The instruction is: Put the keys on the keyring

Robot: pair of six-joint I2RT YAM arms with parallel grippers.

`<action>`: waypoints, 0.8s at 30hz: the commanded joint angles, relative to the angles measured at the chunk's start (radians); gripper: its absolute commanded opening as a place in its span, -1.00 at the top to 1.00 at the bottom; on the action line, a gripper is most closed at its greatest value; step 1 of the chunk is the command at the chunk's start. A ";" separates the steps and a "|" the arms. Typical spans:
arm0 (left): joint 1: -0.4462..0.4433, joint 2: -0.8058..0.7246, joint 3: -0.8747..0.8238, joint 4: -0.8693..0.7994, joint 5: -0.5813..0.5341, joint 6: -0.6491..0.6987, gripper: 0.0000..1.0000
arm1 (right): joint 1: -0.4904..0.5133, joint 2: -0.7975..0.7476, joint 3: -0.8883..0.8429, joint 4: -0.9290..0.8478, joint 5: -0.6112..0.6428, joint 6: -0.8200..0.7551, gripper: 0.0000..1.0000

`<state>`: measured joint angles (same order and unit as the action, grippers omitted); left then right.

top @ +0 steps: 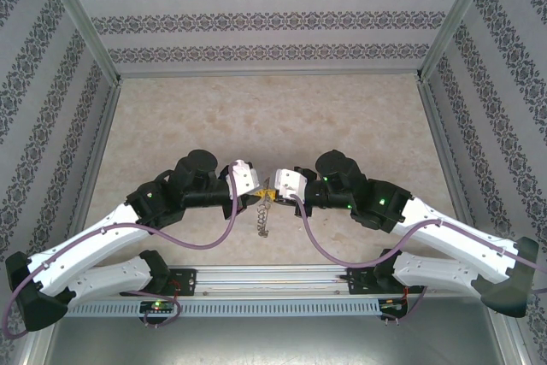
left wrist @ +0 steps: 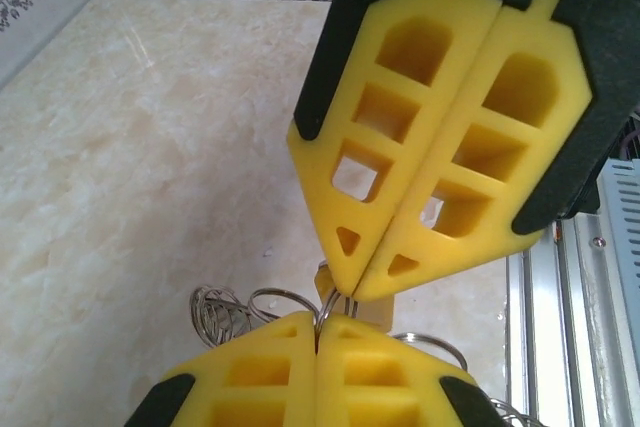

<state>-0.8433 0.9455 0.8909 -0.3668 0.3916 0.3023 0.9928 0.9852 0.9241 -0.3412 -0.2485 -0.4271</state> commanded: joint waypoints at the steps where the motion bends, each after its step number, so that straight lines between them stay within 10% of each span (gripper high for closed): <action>1: 0.001 0.002 0.020 0.006 0.005 0.006 0.99 | 0.014 -0.008 0.004 0.021 -0.034 -0.018 1.00; 24: 0.033 -0.096 -0.084 0.250 0.011 -0.170 1.00 | 0.014 -0.046 -0.060 0.061 0.002 0.013 1.00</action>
<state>-0.8246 0.8745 0.8028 -0.2325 0.4248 0.1646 0.9932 0.9531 0.8864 -0.2768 -0.2436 -0.4294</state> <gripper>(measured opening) 0.063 0.059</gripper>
